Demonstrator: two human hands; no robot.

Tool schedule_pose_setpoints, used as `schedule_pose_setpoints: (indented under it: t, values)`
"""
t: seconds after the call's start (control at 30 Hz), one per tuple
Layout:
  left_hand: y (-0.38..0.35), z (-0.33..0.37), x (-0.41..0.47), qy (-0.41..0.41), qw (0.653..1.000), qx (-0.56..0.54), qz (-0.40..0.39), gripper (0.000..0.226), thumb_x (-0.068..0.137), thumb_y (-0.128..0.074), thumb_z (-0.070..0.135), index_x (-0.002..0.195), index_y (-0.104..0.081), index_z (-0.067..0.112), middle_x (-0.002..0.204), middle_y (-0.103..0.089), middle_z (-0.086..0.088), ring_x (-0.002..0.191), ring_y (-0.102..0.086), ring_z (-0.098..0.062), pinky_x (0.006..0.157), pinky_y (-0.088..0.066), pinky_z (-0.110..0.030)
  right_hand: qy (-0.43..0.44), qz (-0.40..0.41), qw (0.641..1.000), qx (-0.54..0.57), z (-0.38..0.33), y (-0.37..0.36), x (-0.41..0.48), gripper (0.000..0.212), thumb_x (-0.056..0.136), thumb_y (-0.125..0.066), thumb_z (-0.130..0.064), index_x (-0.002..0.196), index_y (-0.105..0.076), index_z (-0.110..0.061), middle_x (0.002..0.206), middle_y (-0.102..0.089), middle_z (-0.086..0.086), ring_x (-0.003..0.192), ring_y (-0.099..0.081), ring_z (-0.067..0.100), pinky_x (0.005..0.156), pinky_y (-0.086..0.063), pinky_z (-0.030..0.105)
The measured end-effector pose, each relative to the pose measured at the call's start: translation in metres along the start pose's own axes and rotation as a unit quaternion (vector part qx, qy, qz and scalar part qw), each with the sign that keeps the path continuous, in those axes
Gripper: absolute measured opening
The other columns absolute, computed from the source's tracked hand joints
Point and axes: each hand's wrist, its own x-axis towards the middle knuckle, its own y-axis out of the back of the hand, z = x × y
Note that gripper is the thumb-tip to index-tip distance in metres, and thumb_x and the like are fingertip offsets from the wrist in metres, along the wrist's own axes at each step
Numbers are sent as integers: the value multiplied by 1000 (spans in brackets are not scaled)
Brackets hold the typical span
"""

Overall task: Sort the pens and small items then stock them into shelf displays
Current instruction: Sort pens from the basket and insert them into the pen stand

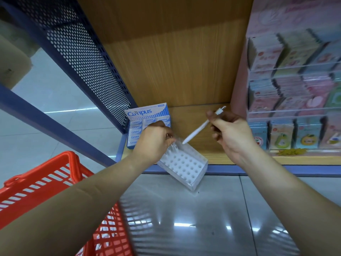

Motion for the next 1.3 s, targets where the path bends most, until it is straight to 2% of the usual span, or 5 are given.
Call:
schedule_pose_setpoints:
  t: [0.33,0.53,0.8,0.97,1.3]
  values:
    - [10,3,2,43,999,-7,-21,20,82,-68,35,97,-72,22,91,-61,0,85,-58,-18,70,-46,-28,-13,-82,996,-26,5,-5,-6,14,86,-69,-19,93,-67,-8,75,-70,9,70,-70,20,60,-59,28]
    - [66,43,12,93,928,-358,-51,11,90,-62,28,92,-70,20,77,-67,1,56,-55,-5,58,-51,-24,47,-145,972,-179,10,-9,-10,17,75,-79,-9,88,-75,-19,76,-65,3,71,-57,7,73,-50,24]
    - [79,51,13,43,972,-210,-97,11,77,-77,24,82,-72,16,68,-67,8,60,-60,-1,60,-50,-18,93,-216,945,-226,15,-13,-15,18,73,-79,-1,82,-74,-16,71,-71,-8,66,-58,-2,67,-49,15]
    - [84,19,8,81,977,-195,-31,6,76,-78,20,80,-74,17,69,-71,3,67,-69,-13,71,-58,-33,69,-145,932,-325,25,-2,0,16,83,-73,-7,98,-75,-12,88,-72,-4,78,-61,0,70,-46,6]
    - [33,-5,-16,79,984,-160,20,4,81,-74,18,83,-74,14,74,-72,1,68,-65,-10,69,-51,-24,-56,-123,913,-384,54,14,10,13,90,-67,-18,100,-74,-20,100,-72,3,96,-68,24,77,-60,41]
